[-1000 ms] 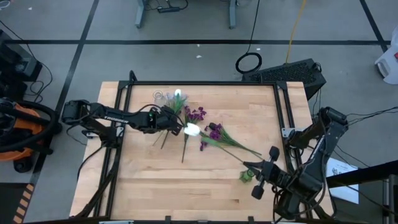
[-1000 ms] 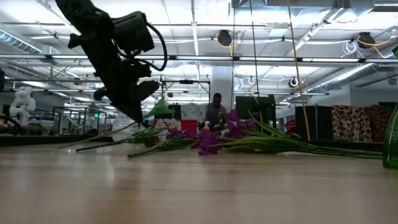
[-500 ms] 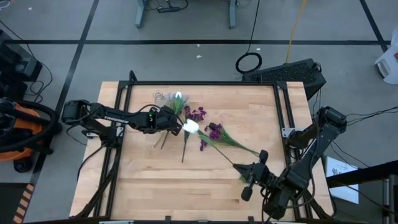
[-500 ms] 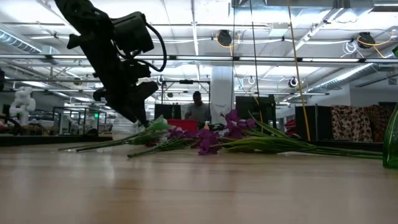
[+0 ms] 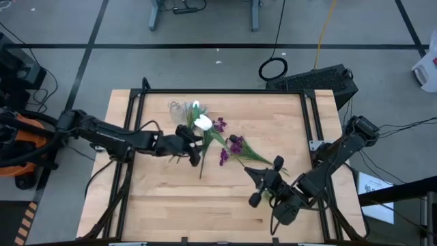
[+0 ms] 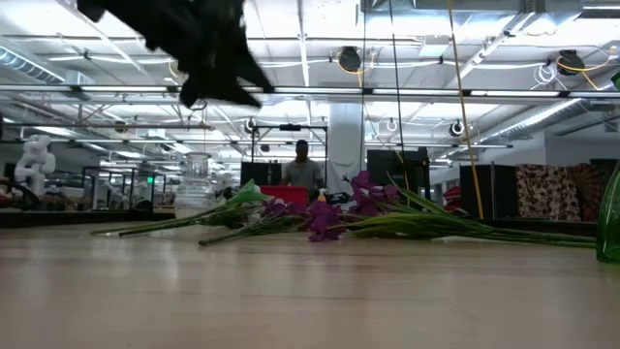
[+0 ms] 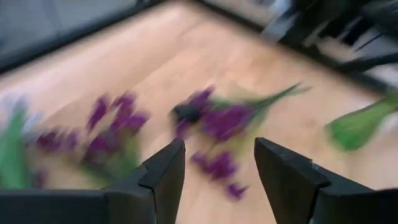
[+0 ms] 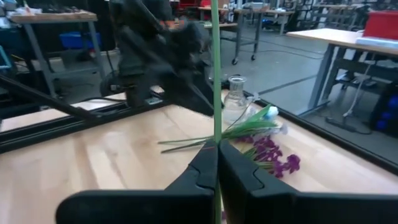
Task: Sort flowers into vase by color
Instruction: Prepare the flowers
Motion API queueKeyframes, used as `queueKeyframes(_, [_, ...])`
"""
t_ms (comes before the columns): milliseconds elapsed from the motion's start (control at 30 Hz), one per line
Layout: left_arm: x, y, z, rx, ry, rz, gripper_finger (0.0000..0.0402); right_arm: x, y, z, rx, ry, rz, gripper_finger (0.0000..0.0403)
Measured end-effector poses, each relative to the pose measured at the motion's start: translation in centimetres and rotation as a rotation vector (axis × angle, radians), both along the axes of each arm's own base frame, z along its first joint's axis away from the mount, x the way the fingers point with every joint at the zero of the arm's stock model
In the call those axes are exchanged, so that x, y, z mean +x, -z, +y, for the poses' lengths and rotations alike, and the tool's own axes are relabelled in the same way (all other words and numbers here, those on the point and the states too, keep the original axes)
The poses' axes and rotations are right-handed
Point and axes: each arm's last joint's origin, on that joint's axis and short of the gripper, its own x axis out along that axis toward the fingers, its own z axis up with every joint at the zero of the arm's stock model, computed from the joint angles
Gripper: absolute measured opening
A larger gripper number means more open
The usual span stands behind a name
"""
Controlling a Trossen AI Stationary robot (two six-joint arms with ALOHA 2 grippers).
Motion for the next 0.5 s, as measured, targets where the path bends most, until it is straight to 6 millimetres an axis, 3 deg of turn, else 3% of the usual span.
queueKeyframes(200, [0.4, -2.1, -2.2, 0.094, 0.109, -0.184, 0.0198, 1.0, 0.6, -0.7, -0.026, 0.032, 0.024, 0.0])
queueKeyframes(500, [1.3, -3.1, -4.7, 0.274, 0.233, -0.352, 0.0198, 3.9, 3.0, -0.6, -0.034, 0.07, 0.016, 0.0])
